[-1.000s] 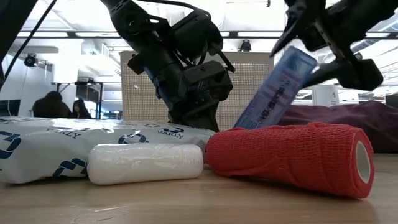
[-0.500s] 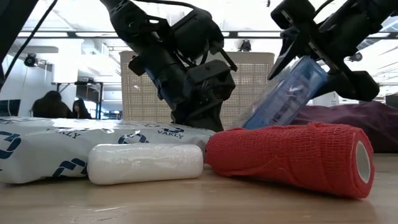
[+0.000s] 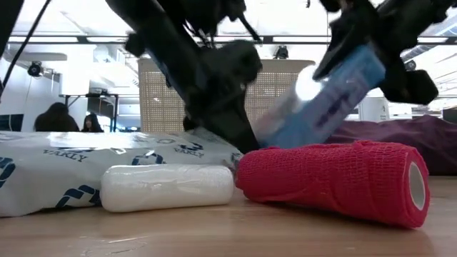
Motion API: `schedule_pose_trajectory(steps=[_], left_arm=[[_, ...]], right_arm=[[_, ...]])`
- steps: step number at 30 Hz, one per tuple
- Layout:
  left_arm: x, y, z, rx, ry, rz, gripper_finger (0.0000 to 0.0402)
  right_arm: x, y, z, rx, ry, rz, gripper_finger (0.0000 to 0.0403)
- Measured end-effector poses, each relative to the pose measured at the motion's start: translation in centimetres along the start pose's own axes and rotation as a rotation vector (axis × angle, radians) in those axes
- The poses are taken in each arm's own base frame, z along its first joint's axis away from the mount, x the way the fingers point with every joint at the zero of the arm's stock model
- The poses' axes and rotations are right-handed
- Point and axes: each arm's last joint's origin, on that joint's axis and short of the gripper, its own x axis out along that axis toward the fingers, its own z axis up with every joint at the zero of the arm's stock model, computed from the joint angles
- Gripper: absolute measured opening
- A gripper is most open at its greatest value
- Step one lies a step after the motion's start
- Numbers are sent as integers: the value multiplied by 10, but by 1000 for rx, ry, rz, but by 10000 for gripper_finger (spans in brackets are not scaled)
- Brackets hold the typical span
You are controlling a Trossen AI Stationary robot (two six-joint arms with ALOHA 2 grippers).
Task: Pick & place medical supplies in basket/bin
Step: Put the blue first aid kit into the white bin
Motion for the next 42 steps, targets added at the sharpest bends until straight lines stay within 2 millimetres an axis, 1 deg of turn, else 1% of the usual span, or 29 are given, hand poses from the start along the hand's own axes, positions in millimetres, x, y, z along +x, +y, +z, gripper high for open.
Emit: schedule_pose_trajectory(steps=[2, 6, 10, 13, 15, 17, 20, 22, 24, 26, 28, 31, 33, 36, 39, 42], left_arm=[[-13, -11, -1, 20, -35, 13, 0], [-50, -28, -3, 31, -140, 62, 0], [-96, -32, -9, -55, -298, 125, 0], [-130, -30, -20, -125, -408, 164, 0], [-152, -28, -28, -155, -471, 160, 0], [-175, -25, -33, -196, -537, 123, 0], [-199, -19, -39, -243, -616, 66, 0], [-210, -16, -42, -264, -650, 25, 0], [-218, -14, -44, -283, -678, -13, 0], [-223, -12, -46, -290, -691, -34, 0], [-224, -13, -48, -287, -689, -41, 0], [-225, -18, -46, -282, -686, -54, 0], [-225, -21, -43, -279, -689, -63, 0], [-221, -27, -40, -266, -676, -61, 0], [-217, -30, -39, -261, -670, -56, 0], [-211, -32, -39, -267, -659, -55, 0]], right_arm=[[-5, 8, -2, -23, 6, 29, 176], [-24, 26, -6, -86, -22, 114, 175], [-48, 53, -5, -146, -99, 217, 174], [-67, 78, 3, -191, -175, 270, 174], [-79, 96, 14, -217, -264, 283, 173], [-87, 109, 30, -235, -363, 244, 173], [-98, 123, 69, -226, -448, 163, 173], [-104, 127, 98, -220, -475, 109, 173], [-107, 128, 128, -219, -471, 74, 173], [-103, 127, 155, -201, -455, 61, 173], [-97, 123, 178, -179, -417, 50, 173], [-84, 115, 208, -127, -360, 38, 173], [-70, 109, 223, -99, -309, 22, 173], [-50, 105, 239, -91, -270, -16, 173], [-39, 108, 256, -101, -263, -10, 173], [-22, 108, 277, -94, -209, 5, 173]])
